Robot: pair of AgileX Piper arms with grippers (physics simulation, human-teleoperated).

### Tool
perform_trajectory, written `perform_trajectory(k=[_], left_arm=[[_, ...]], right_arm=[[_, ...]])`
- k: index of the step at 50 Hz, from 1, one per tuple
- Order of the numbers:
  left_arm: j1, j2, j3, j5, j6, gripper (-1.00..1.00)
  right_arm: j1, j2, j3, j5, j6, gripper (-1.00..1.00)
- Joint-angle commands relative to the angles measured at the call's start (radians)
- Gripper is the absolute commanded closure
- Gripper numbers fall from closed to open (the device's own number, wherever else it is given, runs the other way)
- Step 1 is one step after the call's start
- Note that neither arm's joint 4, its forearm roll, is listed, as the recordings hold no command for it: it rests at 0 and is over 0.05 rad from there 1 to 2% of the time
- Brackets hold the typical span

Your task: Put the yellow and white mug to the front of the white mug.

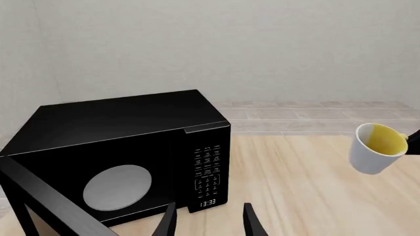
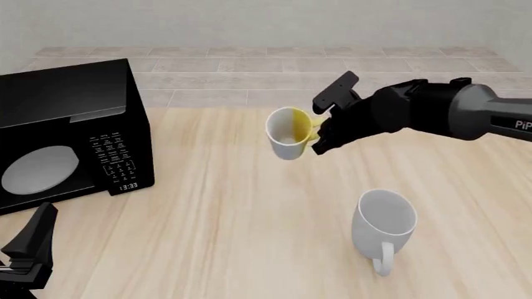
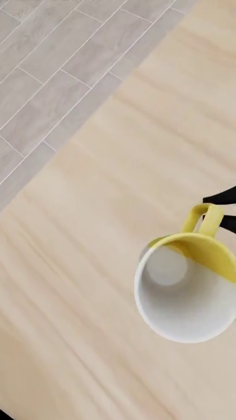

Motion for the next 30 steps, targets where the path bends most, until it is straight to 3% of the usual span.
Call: perform_trajectory(k=[1, 30], left_arm=[[0.0, 0.0, 0.0, 0.0, 0.0, -1.0], [0.0, 0.0, 0.0, 0.0, 0.0, -1.0]], right_arm=[[-0.036, -0.041, 0.071, -0.04, 0.032, 1.0], [-0.155, -0.087, 0.164, -0.074, 0.054, 1.0]])
